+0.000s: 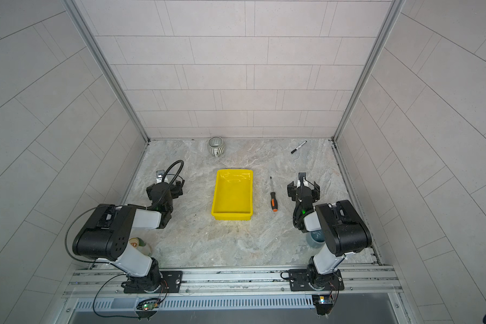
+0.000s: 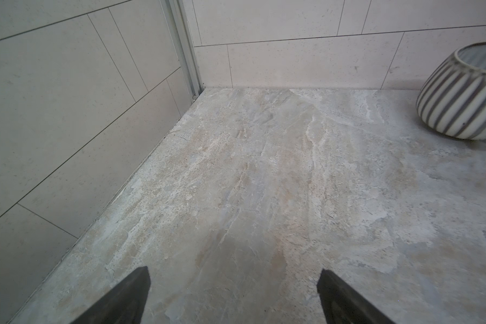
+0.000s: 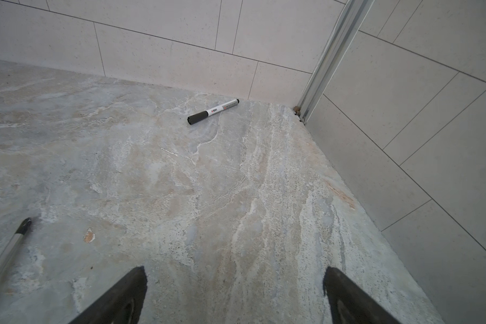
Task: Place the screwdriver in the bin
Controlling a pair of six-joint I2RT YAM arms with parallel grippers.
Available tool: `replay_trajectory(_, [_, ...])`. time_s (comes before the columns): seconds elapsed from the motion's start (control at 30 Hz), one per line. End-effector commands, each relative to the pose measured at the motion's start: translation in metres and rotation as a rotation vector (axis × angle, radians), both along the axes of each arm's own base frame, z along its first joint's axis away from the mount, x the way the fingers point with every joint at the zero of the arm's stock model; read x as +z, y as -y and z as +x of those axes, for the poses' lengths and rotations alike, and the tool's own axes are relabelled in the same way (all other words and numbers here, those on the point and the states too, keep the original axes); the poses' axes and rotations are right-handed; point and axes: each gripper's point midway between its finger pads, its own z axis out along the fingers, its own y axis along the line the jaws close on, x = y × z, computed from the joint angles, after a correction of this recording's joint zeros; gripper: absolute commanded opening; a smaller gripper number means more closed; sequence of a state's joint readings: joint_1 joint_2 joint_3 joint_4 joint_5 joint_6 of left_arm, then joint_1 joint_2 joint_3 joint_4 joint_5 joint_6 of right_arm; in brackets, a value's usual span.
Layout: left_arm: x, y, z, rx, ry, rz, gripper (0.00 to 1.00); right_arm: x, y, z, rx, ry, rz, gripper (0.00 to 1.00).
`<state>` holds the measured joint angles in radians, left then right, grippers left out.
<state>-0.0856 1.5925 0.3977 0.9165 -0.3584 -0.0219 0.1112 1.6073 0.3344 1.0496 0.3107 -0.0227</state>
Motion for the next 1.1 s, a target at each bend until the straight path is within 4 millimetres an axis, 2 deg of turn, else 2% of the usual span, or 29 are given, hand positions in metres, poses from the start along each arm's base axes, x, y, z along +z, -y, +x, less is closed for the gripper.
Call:
replay_trajectory(0.0, [0.004, 0.0, 0.0, 0.0, 0.024, -0.003, 1.0, 0.007, -0.001, -0.001, 0.001, 0.025, -0.002, 0.99])
replay_trajectory(0.63, [0.004, -0.001, 0.0, 0.001, 0.026, -0.004, 1.0, 0.007, -0.001, -0.001, -0.002, 0.024, -0.001, 0.99])
replay_trajectory(0.77, [0.009, 0.012, -0.003, -0.084, 0.059, 0.001, 1.0, 0.009, 0.001, -0.005, -0.014, 0.043, -0.006, 0.99])
replay_trajectory(0.87, [0.031, 0.022, -0.011, -0.13, 0.128, 0.026, 1.0, 0.023, 0.008, -0.02, -0.091, 0.11, -0.03, 0.99])
replay_trajectory(0.9, [0.033, 0.022, -0.021, -0.122, 0.111, 0.044, 1.0, 0.033, 0.009, -0.027, -0.118, 0.142, -0.06, 0.99])
replay_trajectory(0.97, [0.054, 0.028, -0.029, -0.102, 0.087, 0.051, 1.0, 0.059, -0.01, -0.038, -0.121, 0.166, -0.158, 0.99])
replay_trajectory(1.03, [0.088, 0.041, -0.035, -0.112, 0.093, -0.072, 1.0, 0.085, -0.039, -0.044, -0.073, 0.147, -0.236, 0.99])
replay_trajectory(1.07, [0.095, 0.047, -0.04, -0.133, 0.062, -0.124, 1.0, 0.094, -0.051, -0.047, -0.056, 0.115, -0.261, 0.99])
